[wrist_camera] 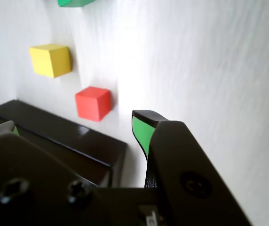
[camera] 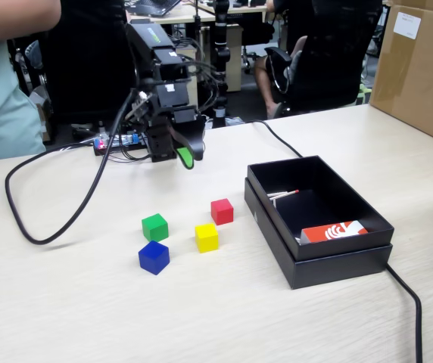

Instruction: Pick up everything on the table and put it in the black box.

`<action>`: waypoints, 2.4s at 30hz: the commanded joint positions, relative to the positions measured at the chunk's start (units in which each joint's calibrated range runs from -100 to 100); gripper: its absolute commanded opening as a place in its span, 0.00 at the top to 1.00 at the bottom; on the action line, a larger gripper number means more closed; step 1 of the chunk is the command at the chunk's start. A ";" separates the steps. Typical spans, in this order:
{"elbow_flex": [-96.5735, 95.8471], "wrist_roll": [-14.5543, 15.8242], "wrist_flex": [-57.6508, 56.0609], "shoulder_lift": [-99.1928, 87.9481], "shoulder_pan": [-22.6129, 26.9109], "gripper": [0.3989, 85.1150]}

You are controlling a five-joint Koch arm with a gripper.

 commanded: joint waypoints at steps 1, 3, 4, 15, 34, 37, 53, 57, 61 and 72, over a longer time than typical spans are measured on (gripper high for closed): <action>10.56 0.20 -4.36 9.02 0.44 0.45; 17.26 0.68 -6.87 16.93 1.17 0.45; 19.35 0.88 -7.82 19.57 1.51 0.45; 29.50 2.54 -9.03 43.55 3.37 0.47; 38.48 4.20 -9.03 63.63 2.93 0.76; 39.48 4.74 -9.03 63.29 2.64 0.95; 57.06 4.88 -15.68 44.59 10.45 0.96; 59.97 5.23 -15.68 52.16 11.87 0.96; 63.05 5.47 -16.37 61.45 12.31 0.96; 66.86 6.11 -18.01 78.32 12.31 0.95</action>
